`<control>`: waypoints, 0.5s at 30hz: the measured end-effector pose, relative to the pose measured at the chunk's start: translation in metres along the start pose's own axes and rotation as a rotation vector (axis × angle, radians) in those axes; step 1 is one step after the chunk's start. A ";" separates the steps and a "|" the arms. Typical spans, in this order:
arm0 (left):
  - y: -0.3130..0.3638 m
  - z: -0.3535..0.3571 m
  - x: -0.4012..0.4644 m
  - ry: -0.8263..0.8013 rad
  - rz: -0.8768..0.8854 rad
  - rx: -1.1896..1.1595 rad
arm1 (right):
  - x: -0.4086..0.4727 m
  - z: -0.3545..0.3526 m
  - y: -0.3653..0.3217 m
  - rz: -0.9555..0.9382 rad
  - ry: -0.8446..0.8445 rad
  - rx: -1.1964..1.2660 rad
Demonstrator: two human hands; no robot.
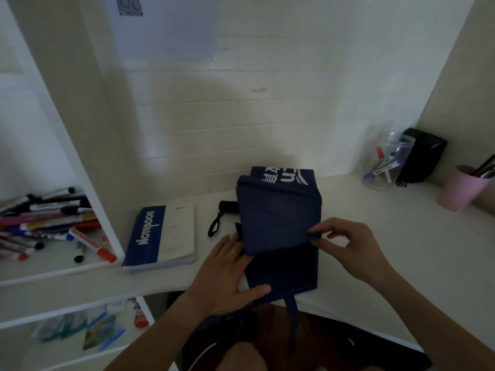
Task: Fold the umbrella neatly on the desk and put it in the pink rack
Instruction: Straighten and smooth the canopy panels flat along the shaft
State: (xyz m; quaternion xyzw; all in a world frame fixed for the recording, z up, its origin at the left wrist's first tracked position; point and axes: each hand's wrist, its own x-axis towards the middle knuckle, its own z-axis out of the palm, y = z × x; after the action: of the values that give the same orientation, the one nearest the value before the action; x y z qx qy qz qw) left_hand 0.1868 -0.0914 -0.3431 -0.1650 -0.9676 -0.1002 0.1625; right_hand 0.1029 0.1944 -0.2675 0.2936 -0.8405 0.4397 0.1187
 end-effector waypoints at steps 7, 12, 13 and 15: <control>0.020 -0.018 -0.016 0.281 -0.379 -0.409 | -0.037 0.019 0.024 -0.005 -0.005 -0.031; 0.035 -0.038 0.006 0.265 -0.551 -0.851 | -0.042 0.022 0.022 -0.025 0.010 -0.040; 0.035 -0.038 0.010 0.250 -0.558 -0.828 | -0.042 0.022 0.021 -0.025 0.012 -0.035; 0.034 -0.035 0.014 0.251 -0.595 -0.778 | -0.041 0.019 0.018 -0.022 0.011 0.003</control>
State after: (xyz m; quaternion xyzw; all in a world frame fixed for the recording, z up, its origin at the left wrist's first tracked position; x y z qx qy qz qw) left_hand 0.1962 -0.0642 -0.3006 0.0828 -0.8366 -0.5146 0.1685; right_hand 0.1258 0.2035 -0.3094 0.3007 -0.8358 0.4413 0.1275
